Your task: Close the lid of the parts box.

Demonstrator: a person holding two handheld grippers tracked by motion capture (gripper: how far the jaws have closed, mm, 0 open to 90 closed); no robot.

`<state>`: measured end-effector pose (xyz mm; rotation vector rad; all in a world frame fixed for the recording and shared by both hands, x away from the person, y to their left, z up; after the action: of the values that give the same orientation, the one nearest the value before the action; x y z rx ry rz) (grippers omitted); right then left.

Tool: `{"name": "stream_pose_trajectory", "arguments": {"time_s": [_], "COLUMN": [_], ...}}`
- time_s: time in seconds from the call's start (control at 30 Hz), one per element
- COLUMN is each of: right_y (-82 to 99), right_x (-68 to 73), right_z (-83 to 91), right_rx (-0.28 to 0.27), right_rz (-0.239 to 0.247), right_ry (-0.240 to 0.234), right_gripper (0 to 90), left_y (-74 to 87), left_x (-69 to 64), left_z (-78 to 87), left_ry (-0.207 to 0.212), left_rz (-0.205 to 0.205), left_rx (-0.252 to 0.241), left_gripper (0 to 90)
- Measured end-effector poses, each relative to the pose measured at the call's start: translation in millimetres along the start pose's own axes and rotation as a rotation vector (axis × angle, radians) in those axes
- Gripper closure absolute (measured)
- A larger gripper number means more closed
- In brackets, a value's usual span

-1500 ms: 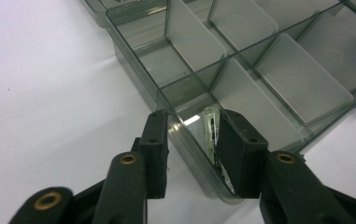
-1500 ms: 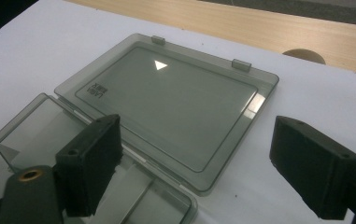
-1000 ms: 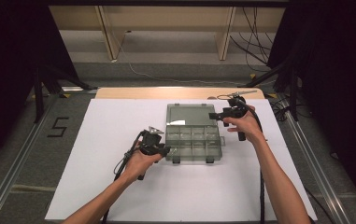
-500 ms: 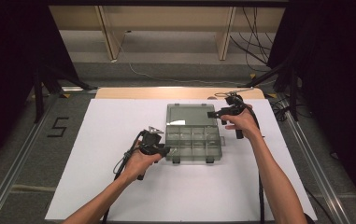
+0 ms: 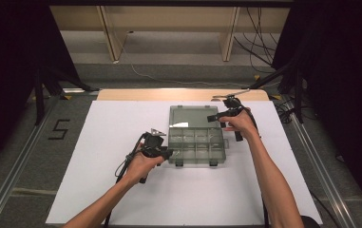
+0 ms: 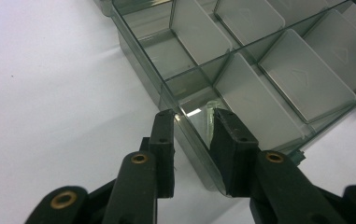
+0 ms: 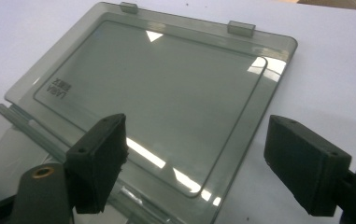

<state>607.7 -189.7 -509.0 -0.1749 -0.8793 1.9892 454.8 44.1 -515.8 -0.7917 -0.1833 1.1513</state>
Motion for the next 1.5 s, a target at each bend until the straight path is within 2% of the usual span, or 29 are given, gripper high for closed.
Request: {"name": "stream_pose_trajectory", "arguments": {"time_s": [0.03,0.07,0.1,0.13,0.27,0.33,0.37,0.47,0.5,0.57,0.63,0.67,0.7,0.73,0.83,1.1,1.27,1.3,1.37,1.4,1.47,1.5], "right_y": [1.0,0.7,1.2,1.7,0.1,-0.6,-1.1,-0.8,0.0,1.1,3.4,3.6,4.0,4.0,5.8,8.1,7.8,8.2,8.6,7.6,8.5,8.0], "right_x": [-1.4,-1.9,-0.8,-2.5,0.4,-0.8,-0.3,-2.7,-0.7,-0.7,-2.3,-3.5,-1.7,-3.1,-2.6,-1.2,-2.0,-1.5,-2.9,-5.2,-4.3,-5.5], "right_z": [1.0,0.0,-0.9,-1.7,-4.5,-7.1,-7.5,-9.0,-9.7,-11.0,-14.0,-14.1,-14.6,-15.0,-14.7,-15.9,-15.0,-14.4,-12.3,-11.9,-7.9,-5.7], "right_rx": [0.026,0.021,0.027,0.037,0.046,0.044,0.048,0.058,0.072,0.072,0.077,0.081,0.083,0.085,0.111,0.12,0.109,0.109,0.107,0.078,0.086,0.075], "right_rz": [-0.005,-0.008,-0.034,-0.019,-0.037,-0.013,-0.03,-0.026,-0.055,-0.063,-0.047,-0.024,-0.045,-0.02,-0.036,-0.051,-0.064,-0.07,-0.1,-0.083,-0.135,-0.13], "right_ry": [0.002,-0.003,0.002,0.004,-0.002,0.014,0.018,0.018,0.019,0.017,0.032,0.027,0.025,0.014,0.025,0.001,0.003,-0.015,-0.009,-0.011,-0.014,-0.02], "right_gripper": [23.0,23.0,23.0,23.1,26.4,26.3,26.3,26.7,26.7,26.7,26.7,26.7,26.9,27.1,27.3,29.1,32.8,34.3,39.0,41.9,47.5,50.2], "left_y": [0.0,0.0,0.0,-0.1,-0.1,-0.1,-0.1,0.0,-0.1,-0.1,0.1,-0.1,0.0,0.0,0.0,-0.2,-0.4,-0.4,-0.5,-0.5,-0.3,-0.3], "left_x": [-0.1,0.1,0.2,0.0,0.4,0.2,0.3,0.3,0.2,0.5,0.4,0.2,0.3,0.4,0.3,0.3,0.8,1.0,1.2,1.2,1.0,1.0], "left_z": [-0.1,0.1,0.1,-0.1,0.0,0.0,0.0,0.0,0.0,0.0,0.5,0.3,0.4,0.4,0.2,0.1,0.1,0.2,0.1,0.1,0.2,0.1], "left_ry": [0.003,0.006,0.007,0.009,0.009,0.007,0.008,0.008,0.009,0.011,0.009,0.007,0.009,0.009,0.009,0.014,0.018,0.019,0.023,0.022,0.019,0.019], "left_rz": [0.0,-0.004,-0.003,0.001,0.003,0.003,0.003,0.003,0.004,0.001,-0.007,-0.005,-0.005,-0.005,-0.006,-0.019,-0.033,-0.037,-0.037,-0.037,-0.04,-0.04], "left_rx": [0.001,0.005,0.005,0.003,0.008,0.008,0.008,0.008,0.008,0.01,0.014,0.01,0.012,0.012,0.009,0.007,0.009,0.01,0.011,0.01,0.014,0.012], "left_gripper": [69.3,69.3,69.3,69.3,69.3,69.3,69.3,69.3,69.3,69.2,69.2,69.2,69.2,69.3,69.2,69.0,68.9,68.8,68.8,68.8,68.8,68.8]}}
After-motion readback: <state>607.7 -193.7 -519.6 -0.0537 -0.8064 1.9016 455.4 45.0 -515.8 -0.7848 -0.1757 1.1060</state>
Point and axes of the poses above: each handheld gripper's, and its own axes: z roughly backward along the jaws, y roughly out of its underside, x roughly to its left, the point moved 7 cm from there along -z, roughly forward along the jaws, and after that the axes turned 7 degrees about z, right-handed, at the moved point
